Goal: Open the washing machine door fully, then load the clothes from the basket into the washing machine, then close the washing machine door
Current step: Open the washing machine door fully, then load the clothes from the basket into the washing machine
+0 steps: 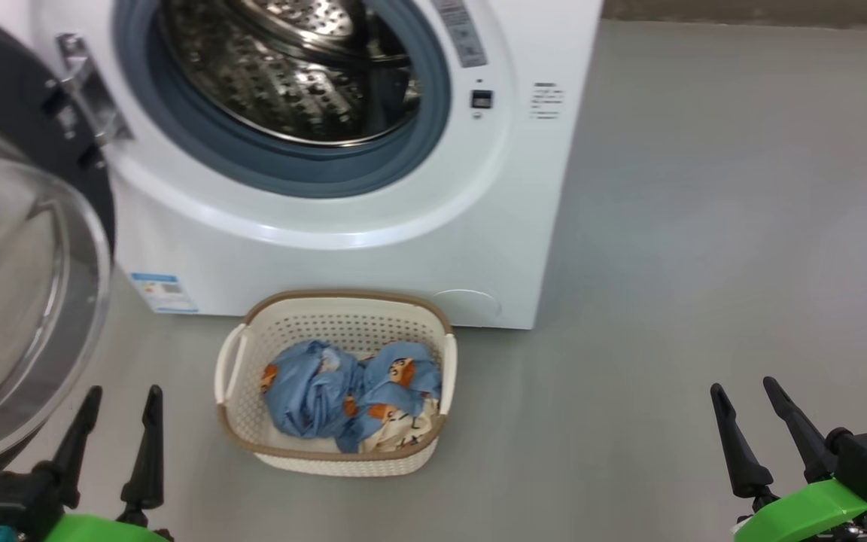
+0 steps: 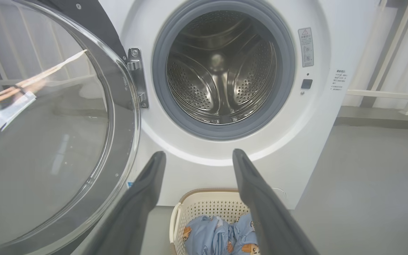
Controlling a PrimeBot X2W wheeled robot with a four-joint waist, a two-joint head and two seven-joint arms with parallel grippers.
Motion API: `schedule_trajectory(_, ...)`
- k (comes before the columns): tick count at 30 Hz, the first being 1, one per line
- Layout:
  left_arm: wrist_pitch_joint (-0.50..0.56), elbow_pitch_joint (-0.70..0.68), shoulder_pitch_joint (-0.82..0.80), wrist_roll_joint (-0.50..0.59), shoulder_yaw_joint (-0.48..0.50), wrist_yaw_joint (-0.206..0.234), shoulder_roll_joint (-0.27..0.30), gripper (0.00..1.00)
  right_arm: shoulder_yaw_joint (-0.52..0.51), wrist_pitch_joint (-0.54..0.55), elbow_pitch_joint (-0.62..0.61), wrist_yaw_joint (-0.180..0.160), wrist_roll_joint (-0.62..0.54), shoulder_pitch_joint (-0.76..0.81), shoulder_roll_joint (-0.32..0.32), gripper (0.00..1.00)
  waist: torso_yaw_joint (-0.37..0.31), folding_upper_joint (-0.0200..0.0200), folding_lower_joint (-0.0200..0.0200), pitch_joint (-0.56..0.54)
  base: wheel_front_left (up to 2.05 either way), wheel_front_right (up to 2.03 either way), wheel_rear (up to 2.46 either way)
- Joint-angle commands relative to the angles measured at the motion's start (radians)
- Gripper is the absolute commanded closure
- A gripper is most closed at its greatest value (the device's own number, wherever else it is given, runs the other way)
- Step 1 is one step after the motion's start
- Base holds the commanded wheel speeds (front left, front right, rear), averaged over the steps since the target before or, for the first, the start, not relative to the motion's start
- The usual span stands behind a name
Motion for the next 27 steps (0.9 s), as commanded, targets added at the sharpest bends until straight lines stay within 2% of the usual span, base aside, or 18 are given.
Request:
schedule_trajectory(1, -0.005, -0.035, -0.001, 0.011, 0.031, 0.001, 0.018, 0.00, 0.011, -0.012, -0.026, 0.004, 0.010, 0.003, -0.014, 0.00, -0.043, 0.0000, 0.0001, -0.005, 0.00, 0.00, 0.00)
schedule_trajectory(13, -0.005, -0.057, 0.039, -0.008, 0.054, 0.001, -0.004, 0.00, -0.002, -0.012, -0.030, 0.004, 0.009, 0.022, -0.005, 0.00, -0.119, 0.0000, 0.0001, -0.016, 0.00, 0.00, 0.00)
schedule_trajectory(27, -0.005, -0.063, 0.048, -0.030, 0.062, 0.001, -0.005, 0.00, -0.013, -0.012, -0.031, 0.004, 0.005, 0.020, 0.007, 0.00, -0.137, 0.0000, 0.0001, -0.010, 0.00, 0.00, 0.00)
